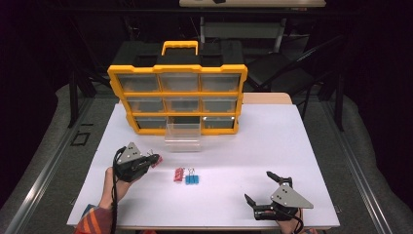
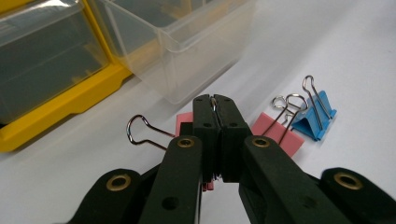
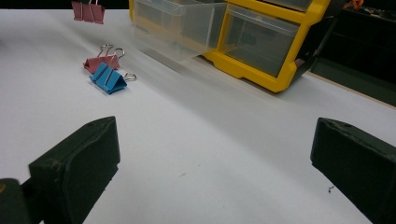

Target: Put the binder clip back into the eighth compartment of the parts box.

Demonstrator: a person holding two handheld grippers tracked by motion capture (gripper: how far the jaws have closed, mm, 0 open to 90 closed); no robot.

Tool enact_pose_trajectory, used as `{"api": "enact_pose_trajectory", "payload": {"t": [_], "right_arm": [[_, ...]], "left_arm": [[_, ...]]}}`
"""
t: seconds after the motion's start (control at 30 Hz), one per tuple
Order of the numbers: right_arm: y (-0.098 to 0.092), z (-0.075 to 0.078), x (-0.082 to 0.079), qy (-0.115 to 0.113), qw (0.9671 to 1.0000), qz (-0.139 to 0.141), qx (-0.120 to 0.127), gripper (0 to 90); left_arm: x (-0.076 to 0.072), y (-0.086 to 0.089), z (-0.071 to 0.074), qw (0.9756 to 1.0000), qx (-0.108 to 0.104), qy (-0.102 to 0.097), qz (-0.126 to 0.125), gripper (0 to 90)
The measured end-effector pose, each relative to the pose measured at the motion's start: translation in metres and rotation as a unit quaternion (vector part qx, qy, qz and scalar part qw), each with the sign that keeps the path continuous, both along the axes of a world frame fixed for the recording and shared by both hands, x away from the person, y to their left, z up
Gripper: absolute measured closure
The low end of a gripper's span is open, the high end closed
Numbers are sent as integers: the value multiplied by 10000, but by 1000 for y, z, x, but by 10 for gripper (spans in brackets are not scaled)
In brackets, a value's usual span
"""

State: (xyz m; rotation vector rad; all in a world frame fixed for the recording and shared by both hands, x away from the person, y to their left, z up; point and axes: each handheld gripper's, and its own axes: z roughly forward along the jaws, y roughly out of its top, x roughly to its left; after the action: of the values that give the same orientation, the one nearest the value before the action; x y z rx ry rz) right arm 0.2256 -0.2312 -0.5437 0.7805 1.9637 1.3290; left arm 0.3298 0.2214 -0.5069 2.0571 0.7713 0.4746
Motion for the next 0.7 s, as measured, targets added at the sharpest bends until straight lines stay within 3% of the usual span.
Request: {"api": "enact_pose_trajectory", "payload": {"t": [0.27, 0.7], "right_arm": [[0, 0, 0, 21, 10000, 1, -25, 8], [0, 0, -1, 39, 10000, -10, -44, 8]], "left_arm": [[9, 1, 15, 9999, -85, -29, 53, 883], [15, -3, 39, 9993, -218, -282, 56, 884]]}}
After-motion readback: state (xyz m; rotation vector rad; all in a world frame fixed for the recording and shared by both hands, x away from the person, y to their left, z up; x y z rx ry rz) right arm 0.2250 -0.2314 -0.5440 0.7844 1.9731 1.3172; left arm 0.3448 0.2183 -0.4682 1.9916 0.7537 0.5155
